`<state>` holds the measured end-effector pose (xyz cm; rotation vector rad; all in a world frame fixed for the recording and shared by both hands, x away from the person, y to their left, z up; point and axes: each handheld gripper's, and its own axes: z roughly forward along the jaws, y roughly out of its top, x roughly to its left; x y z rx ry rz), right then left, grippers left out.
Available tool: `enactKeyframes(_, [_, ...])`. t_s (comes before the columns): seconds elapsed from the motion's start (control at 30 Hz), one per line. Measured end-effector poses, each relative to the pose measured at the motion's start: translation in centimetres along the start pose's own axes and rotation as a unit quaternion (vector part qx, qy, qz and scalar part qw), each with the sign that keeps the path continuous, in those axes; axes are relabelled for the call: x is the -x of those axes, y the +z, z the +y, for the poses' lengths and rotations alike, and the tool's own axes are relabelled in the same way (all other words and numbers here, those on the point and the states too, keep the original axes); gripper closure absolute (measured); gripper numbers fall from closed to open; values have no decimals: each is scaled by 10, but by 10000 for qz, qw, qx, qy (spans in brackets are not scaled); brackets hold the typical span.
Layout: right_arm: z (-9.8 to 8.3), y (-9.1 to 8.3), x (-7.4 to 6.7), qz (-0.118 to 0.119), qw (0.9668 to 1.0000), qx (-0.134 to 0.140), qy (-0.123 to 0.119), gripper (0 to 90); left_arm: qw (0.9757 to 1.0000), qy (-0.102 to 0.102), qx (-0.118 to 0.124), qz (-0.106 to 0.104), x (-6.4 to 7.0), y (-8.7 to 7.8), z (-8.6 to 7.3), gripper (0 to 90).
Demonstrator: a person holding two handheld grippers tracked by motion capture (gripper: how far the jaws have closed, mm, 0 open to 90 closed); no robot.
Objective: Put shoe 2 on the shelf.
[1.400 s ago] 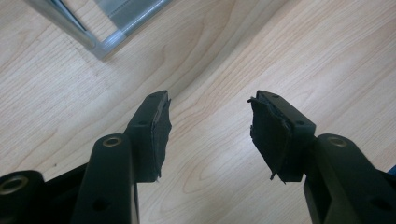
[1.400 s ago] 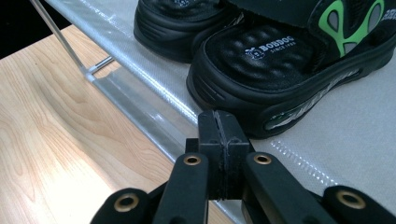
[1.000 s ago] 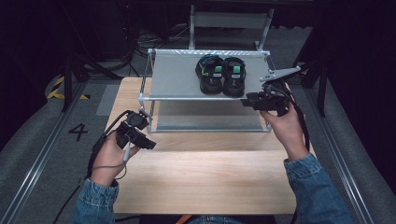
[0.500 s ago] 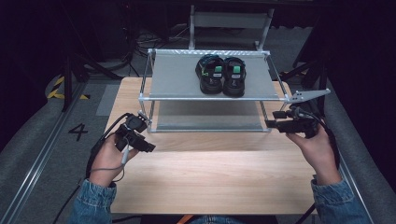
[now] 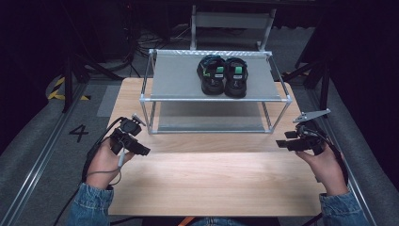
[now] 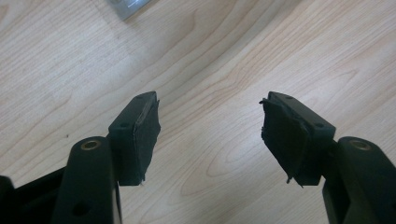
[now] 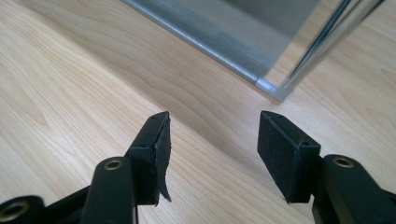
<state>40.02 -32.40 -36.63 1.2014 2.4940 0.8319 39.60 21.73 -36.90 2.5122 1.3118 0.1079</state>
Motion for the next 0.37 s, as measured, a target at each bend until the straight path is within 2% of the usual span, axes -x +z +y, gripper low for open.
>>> enactKeyframes(0.03, [-2,2,1,-32,10000,21,-12,451,10000,41,-17,39,-1,1,0,365])
enactKeyframes(0.07, [-4,4,1,-35,10000,53,18,451,10000,-32,-35,-35,-1,2,0,364])
enactKeyframes(0.1, [-6,6,2,-34,10000,56,6,450,9999,-100,-35,-25,-1,4,-1,362])
enactKeyframes(0.17, [-10,11,4,-65,9999,78,83,443,10000,-56,-65,-22,-3,6,-1,361])
enactKeyframes(0.37, [-21,25,9,-93,9998,-13,199,437,9998,-149,-90,-77,-7,10,0,353])
